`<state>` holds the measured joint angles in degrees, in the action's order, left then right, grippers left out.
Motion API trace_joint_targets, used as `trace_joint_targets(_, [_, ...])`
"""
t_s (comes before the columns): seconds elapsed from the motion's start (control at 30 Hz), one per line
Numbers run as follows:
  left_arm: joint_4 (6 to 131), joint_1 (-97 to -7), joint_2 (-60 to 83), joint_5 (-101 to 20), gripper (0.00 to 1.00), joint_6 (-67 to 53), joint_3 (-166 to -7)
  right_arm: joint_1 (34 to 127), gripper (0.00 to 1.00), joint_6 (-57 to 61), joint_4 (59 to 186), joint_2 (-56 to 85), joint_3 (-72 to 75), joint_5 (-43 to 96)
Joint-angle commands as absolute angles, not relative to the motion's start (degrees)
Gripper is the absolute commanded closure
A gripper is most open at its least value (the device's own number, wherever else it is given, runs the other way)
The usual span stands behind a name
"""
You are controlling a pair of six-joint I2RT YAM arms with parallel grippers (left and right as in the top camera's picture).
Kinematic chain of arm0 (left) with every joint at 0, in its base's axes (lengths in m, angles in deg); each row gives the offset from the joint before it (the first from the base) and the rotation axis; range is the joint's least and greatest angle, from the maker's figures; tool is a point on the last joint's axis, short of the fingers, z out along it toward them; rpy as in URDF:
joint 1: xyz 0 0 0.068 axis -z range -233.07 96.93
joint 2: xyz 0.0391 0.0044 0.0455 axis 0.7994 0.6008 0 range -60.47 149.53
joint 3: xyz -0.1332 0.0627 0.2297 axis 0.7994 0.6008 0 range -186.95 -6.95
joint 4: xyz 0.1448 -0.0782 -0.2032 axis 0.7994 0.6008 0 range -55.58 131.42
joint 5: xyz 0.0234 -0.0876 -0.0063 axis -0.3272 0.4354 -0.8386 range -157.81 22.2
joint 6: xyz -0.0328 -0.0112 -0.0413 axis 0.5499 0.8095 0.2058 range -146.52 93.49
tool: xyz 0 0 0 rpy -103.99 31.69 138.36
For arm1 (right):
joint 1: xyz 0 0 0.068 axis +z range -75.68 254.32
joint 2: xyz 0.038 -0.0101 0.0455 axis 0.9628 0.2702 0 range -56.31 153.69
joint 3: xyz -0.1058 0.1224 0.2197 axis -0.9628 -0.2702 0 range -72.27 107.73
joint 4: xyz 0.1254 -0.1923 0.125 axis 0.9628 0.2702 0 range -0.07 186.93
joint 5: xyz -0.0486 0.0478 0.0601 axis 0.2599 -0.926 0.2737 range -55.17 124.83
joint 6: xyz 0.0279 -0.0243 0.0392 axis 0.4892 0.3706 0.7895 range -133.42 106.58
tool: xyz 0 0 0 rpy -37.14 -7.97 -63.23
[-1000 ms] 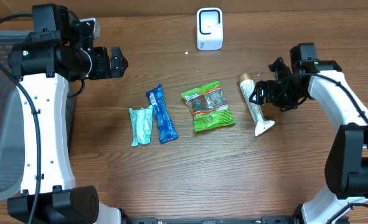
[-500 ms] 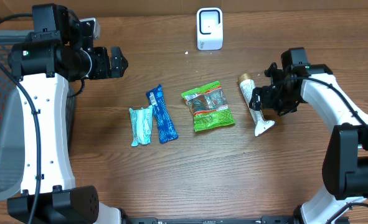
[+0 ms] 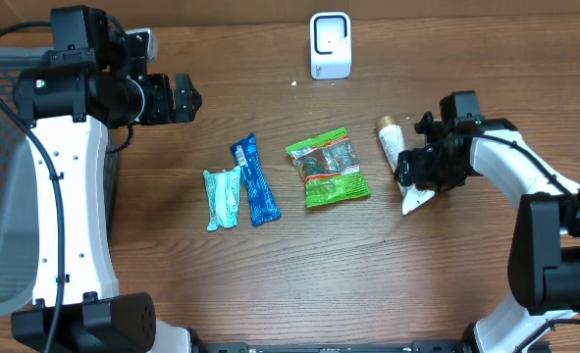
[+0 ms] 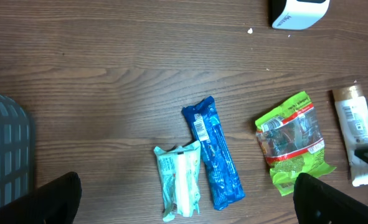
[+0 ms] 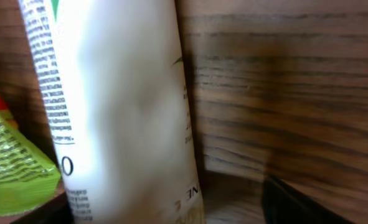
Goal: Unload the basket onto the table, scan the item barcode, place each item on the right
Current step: 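Lower the right gripper onto the white tube and close on it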
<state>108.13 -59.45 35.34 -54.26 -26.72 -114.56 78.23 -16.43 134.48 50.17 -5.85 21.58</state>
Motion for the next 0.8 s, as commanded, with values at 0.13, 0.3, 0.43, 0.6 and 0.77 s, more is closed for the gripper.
trace_joint_targets(0.13, [107.87,-59.42,35.75,-53.35,0.00,-27.82,-114.80,78.44,0.47,-16.47,128.95,50.23,-9.33,17.75])
trace_joint_targets(0.3, [107.87,-59.42,35.75,-53.35,0.00,-27.82,-114.80,78.42,0.77,-16.47,127.66,50.23,-9.31,11.81])
trace_joint_targets(0.43, [107.87,-59.42,35.75,-53.37,0.00,-27.82,-114.80,78.42,0.85,-16.47,127.97,50.21,-8.61,5.95])
trace_joint_targets(0.6, [107.87,-59.42,35.75,-53.37,0.00,-27.82,-114.80,78.44,0.94,-16.73,134.35,49.12,-3.86,3.48])
trace_joint_targets(0.77, [107.89,-59.42,35.75,-53.37,0.00,-27.82,-114.80,78.51,0.96,-21.13,142.66,44.35,1.82,1.53])
